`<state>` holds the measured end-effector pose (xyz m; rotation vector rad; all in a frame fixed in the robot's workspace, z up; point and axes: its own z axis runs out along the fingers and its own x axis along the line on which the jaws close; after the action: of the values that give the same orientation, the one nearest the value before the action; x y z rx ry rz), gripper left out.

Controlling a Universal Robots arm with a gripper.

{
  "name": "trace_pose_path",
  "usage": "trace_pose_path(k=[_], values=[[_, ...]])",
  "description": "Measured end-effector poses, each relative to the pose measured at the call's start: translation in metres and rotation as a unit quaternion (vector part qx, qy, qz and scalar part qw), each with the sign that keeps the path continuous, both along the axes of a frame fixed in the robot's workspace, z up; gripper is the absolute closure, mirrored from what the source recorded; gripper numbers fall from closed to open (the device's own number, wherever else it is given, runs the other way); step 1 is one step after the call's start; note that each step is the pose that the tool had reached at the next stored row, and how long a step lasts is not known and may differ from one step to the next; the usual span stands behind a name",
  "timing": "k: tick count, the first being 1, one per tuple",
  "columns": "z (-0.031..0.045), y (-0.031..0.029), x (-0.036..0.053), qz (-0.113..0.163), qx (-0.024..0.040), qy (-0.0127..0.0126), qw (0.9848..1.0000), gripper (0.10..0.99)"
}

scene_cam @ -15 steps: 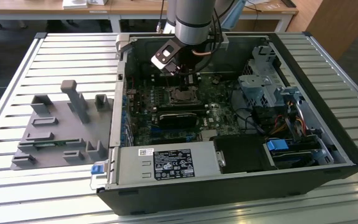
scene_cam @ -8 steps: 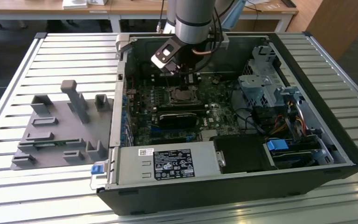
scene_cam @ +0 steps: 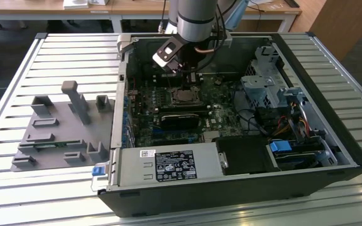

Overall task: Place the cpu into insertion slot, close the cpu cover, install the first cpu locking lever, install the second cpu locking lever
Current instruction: 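Install the first cpu locking lever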

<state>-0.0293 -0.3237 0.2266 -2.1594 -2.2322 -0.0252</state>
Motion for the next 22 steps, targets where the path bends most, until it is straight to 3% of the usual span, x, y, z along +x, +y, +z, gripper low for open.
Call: trace_pose_path(k=[9, 22], values=[[0.0052, 0.0001, -0.0001, 0.000, -0.0035, 0.0000, 1.0000, 0.980], [0.0168, 0.0010, 0.0000, 0.000, -0.0153, 0.0000, 0.9999, 0.980]])
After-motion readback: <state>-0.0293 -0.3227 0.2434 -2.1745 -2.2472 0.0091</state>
